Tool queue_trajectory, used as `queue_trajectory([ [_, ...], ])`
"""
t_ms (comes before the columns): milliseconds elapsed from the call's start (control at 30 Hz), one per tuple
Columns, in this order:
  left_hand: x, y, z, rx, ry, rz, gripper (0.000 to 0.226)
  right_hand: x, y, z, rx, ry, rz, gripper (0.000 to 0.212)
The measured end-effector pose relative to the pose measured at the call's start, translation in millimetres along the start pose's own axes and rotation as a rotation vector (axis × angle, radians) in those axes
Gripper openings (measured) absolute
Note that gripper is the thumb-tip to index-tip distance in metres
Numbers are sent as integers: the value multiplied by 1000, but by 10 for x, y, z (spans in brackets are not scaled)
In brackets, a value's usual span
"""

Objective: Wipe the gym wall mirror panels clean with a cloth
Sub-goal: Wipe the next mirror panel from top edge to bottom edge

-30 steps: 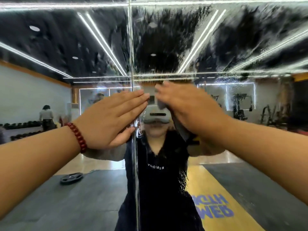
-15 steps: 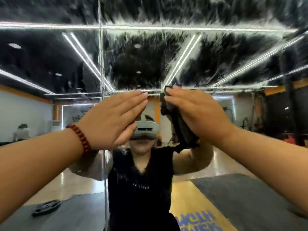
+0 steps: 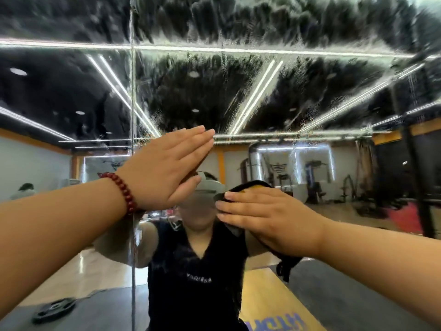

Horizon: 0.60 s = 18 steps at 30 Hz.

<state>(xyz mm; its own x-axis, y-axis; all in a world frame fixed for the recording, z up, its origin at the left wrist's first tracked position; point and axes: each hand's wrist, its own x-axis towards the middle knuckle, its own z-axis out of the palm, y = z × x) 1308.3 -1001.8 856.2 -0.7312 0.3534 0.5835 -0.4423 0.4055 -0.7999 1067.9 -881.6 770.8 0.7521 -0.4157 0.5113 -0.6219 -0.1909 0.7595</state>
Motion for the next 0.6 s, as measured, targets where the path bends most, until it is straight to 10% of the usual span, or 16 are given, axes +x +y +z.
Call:
queue_trajectory([
  [267,47,118,91,22,7,-59,68,668,826,-584,-112,214,520,41],
  [600,240,233,35,13,33,17,68,-267,225,-136,24,14,1,39],
])
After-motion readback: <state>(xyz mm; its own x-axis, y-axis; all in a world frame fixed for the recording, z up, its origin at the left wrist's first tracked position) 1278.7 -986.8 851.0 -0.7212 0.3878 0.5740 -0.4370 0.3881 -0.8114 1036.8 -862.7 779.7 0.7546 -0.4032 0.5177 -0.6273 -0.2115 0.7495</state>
